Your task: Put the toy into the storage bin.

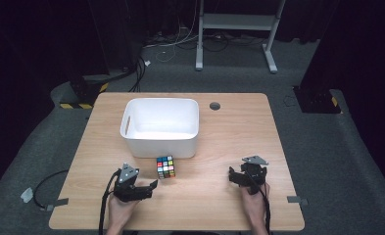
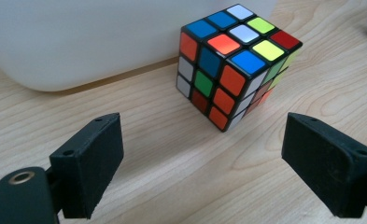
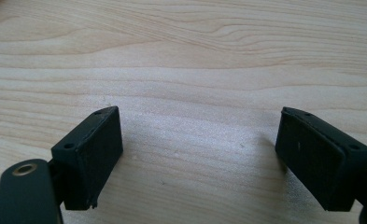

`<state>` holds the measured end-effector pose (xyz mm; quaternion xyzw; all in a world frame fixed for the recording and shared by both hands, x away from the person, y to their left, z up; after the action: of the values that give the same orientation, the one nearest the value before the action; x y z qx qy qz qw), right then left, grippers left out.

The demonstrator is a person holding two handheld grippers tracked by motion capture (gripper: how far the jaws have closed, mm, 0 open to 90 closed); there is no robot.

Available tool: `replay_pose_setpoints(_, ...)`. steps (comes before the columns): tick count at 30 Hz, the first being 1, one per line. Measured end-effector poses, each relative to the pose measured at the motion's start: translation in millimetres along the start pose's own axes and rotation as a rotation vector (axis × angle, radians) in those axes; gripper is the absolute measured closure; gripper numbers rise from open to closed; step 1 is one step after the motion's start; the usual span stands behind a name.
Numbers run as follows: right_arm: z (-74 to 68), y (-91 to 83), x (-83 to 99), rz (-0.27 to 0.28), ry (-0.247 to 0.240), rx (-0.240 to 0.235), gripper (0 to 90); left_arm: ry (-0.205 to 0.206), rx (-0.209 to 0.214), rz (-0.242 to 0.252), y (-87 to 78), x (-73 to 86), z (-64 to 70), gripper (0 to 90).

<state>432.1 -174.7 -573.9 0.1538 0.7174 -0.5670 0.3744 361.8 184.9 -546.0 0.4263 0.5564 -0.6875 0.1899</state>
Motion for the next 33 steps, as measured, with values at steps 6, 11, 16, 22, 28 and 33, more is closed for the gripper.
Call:
replay_pose_setpoints(6,0.0,0.0,0.0,0.0,0.0,0.001,14.8,0.009,0.01,-0.004,3.6,-2.8,5.1,13.0)
replay_pose_setpoints(11,-0.1,-0.1,0.1,0.001,0.001,0.002,14.8,0.022,0.017,-0.009,7.3,-5.8,9.3,12.8)
replay_pose_setpoints(16,-0.3,-0.1,0.2,0.0,0.003,0.002,14.8,0.032,0.032,-0.005,12.9,-13.4,14.7,12.5)
replay_pose_setpoints(22,-0.3,-0.1,0.1,0.0,0.003,0.002,14.8,0.056,0.027,-0.006,19.7,-20.1,18.1,12.4)
replay_pose_setpoints(28,-0.3,-0.1,0.1,0.0,0.004,0.002,14.9,0.049,0.031,0.004,22.3,-25.2,19.2,12.0)
replay_pose_setpoints(33,-0.3,-0.1,0.1,0.0,0.003,0.002,14.8,0.047,0.036,0.006,25.2,-30.2,20.3,9.6)
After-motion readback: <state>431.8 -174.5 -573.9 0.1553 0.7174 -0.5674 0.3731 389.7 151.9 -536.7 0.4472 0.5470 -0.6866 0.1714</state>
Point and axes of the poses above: each handheld gripper's, and its own axes: y roughly forward along the jaws, x roughly out of its underside, z roughly to its right, the point moved 7 cm from there along y, roughly forward along the jaws, and after that the axes turned 8 degrees about -x, right-handed, at the moved point
